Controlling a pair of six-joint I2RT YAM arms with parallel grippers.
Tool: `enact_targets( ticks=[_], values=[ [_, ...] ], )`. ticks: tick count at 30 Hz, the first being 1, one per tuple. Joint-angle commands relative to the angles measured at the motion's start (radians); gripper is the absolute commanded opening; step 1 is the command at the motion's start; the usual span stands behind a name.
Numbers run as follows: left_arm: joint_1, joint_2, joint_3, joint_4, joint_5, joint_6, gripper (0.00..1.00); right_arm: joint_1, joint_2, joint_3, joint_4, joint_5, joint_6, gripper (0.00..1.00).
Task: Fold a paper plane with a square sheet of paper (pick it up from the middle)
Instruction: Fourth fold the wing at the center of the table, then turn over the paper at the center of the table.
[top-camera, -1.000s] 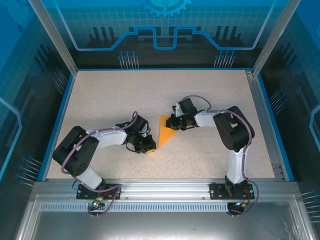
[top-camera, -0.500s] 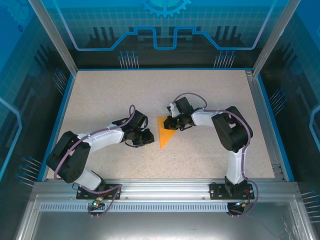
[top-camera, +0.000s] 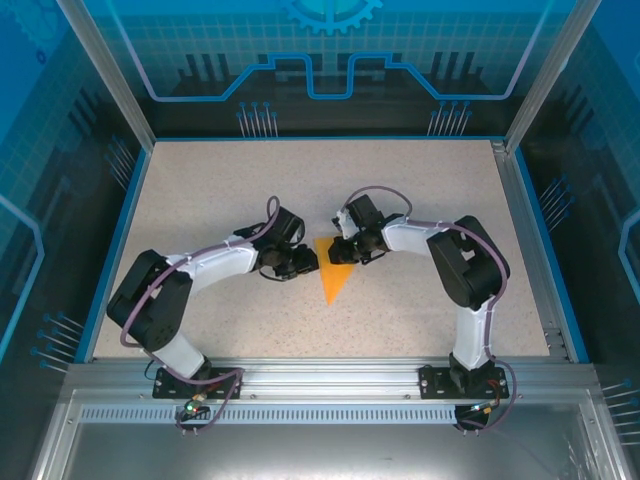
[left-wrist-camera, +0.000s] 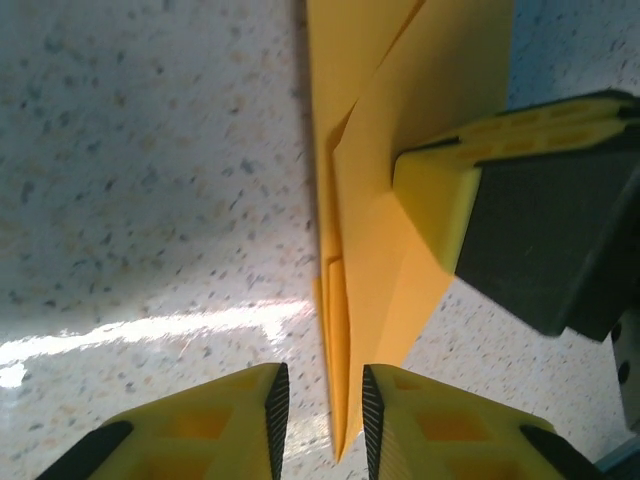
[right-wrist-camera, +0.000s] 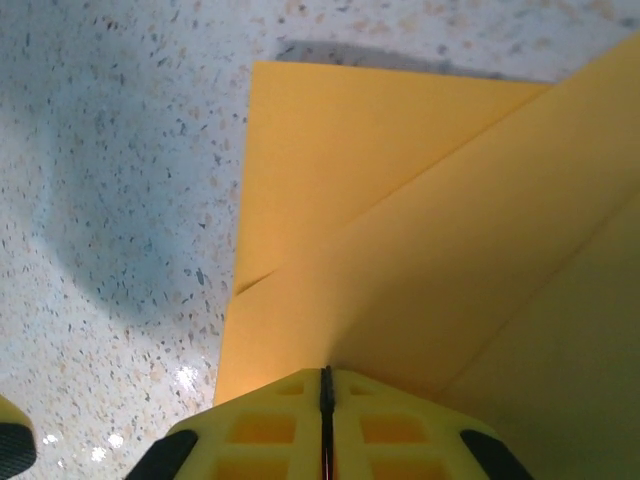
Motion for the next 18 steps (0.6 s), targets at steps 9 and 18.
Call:
enact_targets(
  ticks=[9,18],
  values=[
    [0.005,0.102,0.133,-0.054,0.019,0.058,0.32,-0.002,-0.185,-0.089,-0.010,0.114,0.135,0.15],
    [0.005,0.167,0.176,-0.032,0.071,0.036,0.30,-0.043,-0.277,-0.237,0.033,0.116,0.255,0.15]
  ],
)
